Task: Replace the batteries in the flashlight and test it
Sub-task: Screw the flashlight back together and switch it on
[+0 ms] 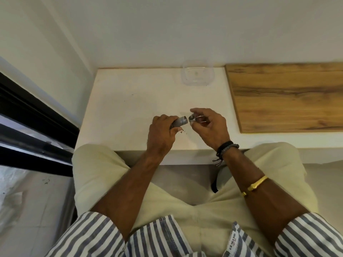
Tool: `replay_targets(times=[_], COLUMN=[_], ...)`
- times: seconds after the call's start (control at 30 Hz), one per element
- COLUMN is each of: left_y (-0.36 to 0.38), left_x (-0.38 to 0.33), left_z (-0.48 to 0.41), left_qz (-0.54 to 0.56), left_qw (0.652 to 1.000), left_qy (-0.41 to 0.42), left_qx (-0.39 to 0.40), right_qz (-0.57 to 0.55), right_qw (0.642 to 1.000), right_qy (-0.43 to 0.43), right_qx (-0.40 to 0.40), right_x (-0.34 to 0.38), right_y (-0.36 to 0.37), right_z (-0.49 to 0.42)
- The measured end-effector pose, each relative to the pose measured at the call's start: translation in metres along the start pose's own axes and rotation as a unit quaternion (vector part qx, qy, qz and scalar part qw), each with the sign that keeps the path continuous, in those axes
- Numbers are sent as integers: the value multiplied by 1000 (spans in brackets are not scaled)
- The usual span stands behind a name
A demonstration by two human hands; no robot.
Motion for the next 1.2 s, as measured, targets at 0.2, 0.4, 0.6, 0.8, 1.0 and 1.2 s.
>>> replay_targets(times=[0.2,0.4,0.6,0.8,1.0,1.2], left_y=[-1,-1,-1,-2,-4,-4], left_x=[-2,-4,-4,-7,-9,-9], left_z=[0,1,0,1,2,3], left_qz=[-16,-27,-27,-38,-37,-41], left_qw=[1000,999,999,998,998,998], left_qy=[18,34,39,47,52,57], left_qx=[4,2,0,14,10,5], right_qz=[-23,-2,23,24,28,27], right_qw=[1000,1000,999,999,999,999], right_qy=[2,-12,-46,-41,-27,-22], right_qx=[-12,-4,-2,13,22,40], right_x=[11,7,5,5,4,5], right_y=[-6,-8,-8,-8,-9,-8], right_z=[5,7,8,8,8,9])
Point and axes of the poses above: each hand's wrist, its own z-axis away from the middle knuckle, its own y-axis out of the palm, x = y × z, the point moved 2 cm from there along -z, towards the middle knuckle, and after that the axes turned 1 degree about -y, right-handed, at the moved point
